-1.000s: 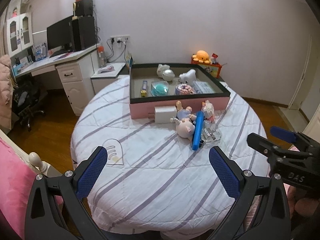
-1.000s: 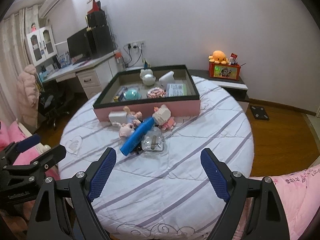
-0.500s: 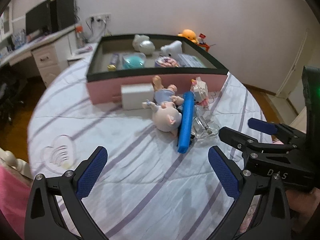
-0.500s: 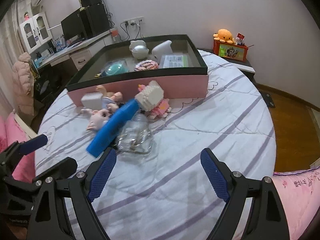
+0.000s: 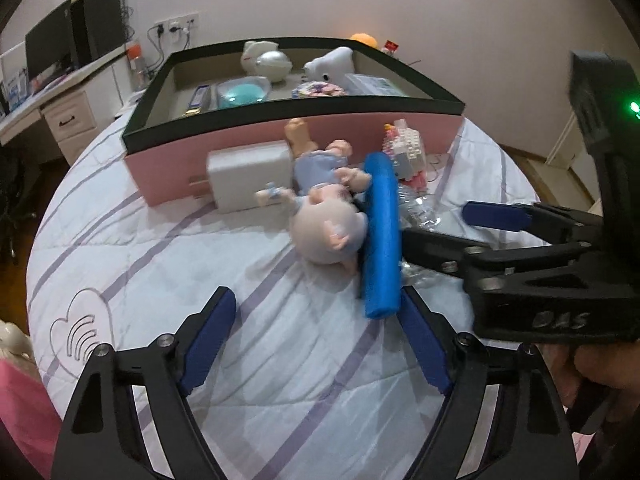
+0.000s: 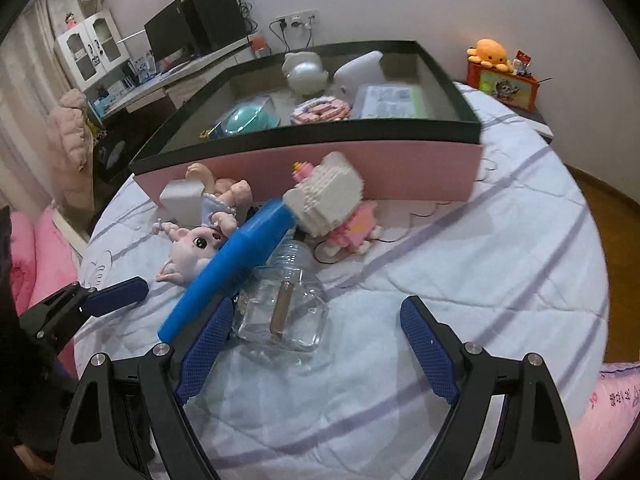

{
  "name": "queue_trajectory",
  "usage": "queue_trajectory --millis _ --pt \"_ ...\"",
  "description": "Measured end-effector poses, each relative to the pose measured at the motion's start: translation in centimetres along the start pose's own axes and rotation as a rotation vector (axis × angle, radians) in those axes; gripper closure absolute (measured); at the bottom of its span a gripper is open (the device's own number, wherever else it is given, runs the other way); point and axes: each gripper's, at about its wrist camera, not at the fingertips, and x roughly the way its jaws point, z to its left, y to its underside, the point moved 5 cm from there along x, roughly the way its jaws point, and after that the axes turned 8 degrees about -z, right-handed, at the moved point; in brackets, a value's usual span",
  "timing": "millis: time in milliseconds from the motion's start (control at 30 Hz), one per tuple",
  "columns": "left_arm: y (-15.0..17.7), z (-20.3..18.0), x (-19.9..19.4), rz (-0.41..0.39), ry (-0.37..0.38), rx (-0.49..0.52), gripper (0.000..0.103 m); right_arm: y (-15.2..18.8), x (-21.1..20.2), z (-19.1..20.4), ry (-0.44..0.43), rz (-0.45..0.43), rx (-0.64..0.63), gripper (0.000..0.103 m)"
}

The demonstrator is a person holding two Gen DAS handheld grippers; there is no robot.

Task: Organize rigid objects
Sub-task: 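Grasp the pig-faced doll with the left gripper while the right grasps the clear baby bottle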

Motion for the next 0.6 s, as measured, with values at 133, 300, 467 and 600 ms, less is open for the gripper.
queue_trajectory --millis 133,300,467,600 --pt "-0.4 -0.9 0.6 0.008 0.009 0.013 0.020 -0.1 0.5 0.5 0.012 0.006 -0.023 0.035" --pt "-0.9 -1.7 1.3 0.008 0.028 0.002 0.020 0.3 -0.1 -0.5 0.032 -0.008 -0.042 0.063" --pt "-1.2 -2.3 1.9 0.011 0.031 -0.005 0.024 0.2 -1.0 -1.3 0.016 -0.031 -0.065 0.062" --pt "-1.4 -2.3 2.2 0.016 0.033 -0.028 0.033 -0.5 -0.4 -0.9 -0.014 -0.031 -0.101 0.062"
